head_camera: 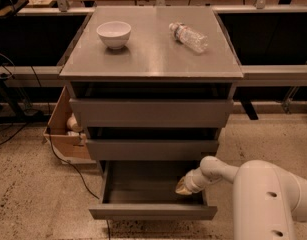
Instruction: Open bottom drawer
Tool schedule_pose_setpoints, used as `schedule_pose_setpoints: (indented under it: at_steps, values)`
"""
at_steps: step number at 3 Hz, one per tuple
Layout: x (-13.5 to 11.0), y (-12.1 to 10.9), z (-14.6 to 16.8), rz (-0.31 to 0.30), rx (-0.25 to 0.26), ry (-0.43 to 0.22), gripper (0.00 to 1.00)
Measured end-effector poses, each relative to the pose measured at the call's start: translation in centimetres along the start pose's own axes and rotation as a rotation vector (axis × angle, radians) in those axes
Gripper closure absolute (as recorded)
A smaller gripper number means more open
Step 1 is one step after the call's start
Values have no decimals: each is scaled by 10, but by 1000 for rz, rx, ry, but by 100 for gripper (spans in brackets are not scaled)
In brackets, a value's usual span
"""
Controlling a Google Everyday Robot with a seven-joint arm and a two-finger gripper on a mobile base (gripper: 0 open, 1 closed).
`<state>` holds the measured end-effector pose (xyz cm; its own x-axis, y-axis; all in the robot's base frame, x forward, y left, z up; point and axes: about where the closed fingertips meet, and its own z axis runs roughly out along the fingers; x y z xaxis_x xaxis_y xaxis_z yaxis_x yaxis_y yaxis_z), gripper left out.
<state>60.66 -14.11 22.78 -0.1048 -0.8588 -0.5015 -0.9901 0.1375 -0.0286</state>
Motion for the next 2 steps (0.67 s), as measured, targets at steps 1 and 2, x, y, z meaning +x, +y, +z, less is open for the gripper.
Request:
schedule_pose_setpoints:
  at_steps: [1,2]
  values:
    - [0,2,35,84,-31,-61,100]
    - [2,8,54,125,-54,-84,100]
